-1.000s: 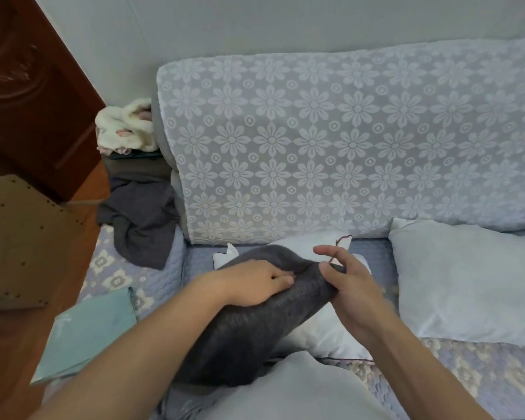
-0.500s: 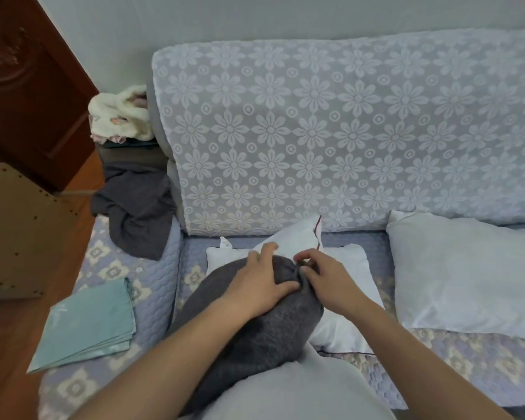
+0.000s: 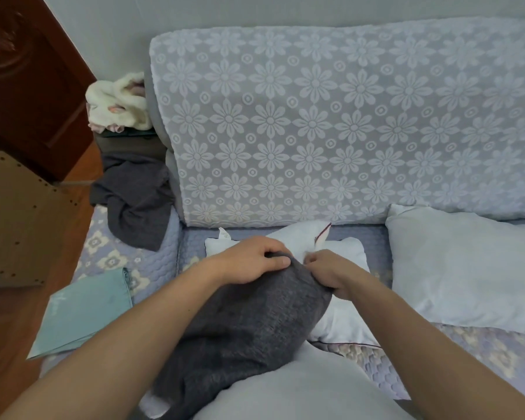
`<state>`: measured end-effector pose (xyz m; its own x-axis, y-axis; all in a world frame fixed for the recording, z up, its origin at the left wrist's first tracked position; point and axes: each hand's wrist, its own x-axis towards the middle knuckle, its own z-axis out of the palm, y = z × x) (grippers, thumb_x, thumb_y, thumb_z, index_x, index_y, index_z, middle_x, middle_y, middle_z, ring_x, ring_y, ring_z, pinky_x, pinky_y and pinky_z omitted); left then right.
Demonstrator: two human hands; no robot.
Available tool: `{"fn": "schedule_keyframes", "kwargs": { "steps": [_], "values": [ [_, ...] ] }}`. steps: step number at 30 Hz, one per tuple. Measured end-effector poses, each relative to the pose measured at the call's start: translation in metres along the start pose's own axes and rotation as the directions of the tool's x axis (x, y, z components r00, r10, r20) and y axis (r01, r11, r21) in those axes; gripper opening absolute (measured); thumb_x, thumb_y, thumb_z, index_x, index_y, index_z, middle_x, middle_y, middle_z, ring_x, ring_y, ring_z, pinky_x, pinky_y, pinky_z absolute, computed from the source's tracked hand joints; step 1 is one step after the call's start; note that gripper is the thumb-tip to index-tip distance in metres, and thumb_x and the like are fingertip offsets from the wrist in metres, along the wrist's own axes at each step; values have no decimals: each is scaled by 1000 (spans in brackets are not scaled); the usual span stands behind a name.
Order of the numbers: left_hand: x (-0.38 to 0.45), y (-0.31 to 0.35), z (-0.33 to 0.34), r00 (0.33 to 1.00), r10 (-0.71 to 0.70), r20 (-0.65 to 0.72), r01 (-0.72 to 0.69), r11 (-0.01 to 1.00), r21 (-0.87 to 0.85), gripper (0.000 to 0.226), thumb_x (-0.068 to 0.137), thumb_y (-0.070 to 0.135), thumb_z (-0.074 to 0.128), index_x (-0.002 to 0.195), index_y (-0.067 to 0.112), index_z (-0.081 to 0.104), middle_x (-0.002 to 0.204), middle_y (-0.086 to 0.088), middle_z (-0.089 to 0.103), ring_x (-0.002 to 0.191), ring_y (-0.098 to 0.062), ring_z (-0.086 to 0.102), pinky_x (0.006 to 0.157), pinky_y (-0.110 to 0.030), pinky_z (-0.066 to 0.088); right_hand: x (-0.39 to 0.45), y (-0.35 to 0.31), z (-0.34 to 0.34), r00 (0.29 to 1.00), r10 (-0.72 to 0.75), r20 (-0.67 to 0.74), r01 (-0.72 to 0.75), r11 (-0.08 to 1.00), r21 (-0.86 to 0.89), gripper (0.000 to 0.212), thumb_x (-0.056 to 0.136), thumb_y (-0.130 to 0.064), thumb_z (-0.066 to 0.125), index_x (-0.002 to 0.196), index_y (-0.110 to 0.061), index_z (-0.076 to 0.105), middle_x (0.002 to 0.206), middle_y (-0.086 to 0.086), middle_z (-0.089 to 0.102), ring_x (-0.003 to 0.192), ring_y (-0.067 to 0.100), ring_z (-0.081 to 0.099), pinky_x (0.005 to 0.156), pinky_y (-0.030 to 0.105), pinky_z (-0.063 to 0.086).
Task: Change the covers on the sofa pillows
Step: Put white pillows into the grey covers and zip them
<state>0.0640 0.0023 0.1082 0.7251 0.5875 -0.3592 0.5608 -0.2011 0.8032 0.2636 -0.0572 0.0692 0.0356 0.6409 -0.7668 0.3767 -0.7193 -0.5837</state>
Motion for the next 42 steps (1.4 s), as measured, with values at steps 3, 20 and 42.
{"fn": "schedule_keyframes", "kwargs": {
  "steps": [3,20,42],
  "values": [
    [15,1,-17,969,216,-123,-171,939,300,18,97,32,63,100,18,73,116,11,62,109,-9,54,101,-38,43,-5,-19,-2,975,-31,218,35,999,-15,24,81,-16,60,100,-9,72,109,17,70,102,33,65,73,35,48],
    [-17,-5,-15,994,-108,-6,108,994,5,34,102,31,54,136,31,57,139,14,57,127,-4,51,113,-28,34,-58,-1,26,846,-527,75,427,755,497,17,97,-14,62,109,-9,73,108,13,74,104,26,68,92,38,53],
    [-27,44,-110,901,-431,58,423,899,115,56,77,55,75,116,18,61,112,-1,67,96,-15,64,73,-33,56,-102,-99,46,730,-680,67,607,691,394,25,101,-21,56,77,-13,57,75,-2,50,72,9,45,70,25,37]
  ]
}}
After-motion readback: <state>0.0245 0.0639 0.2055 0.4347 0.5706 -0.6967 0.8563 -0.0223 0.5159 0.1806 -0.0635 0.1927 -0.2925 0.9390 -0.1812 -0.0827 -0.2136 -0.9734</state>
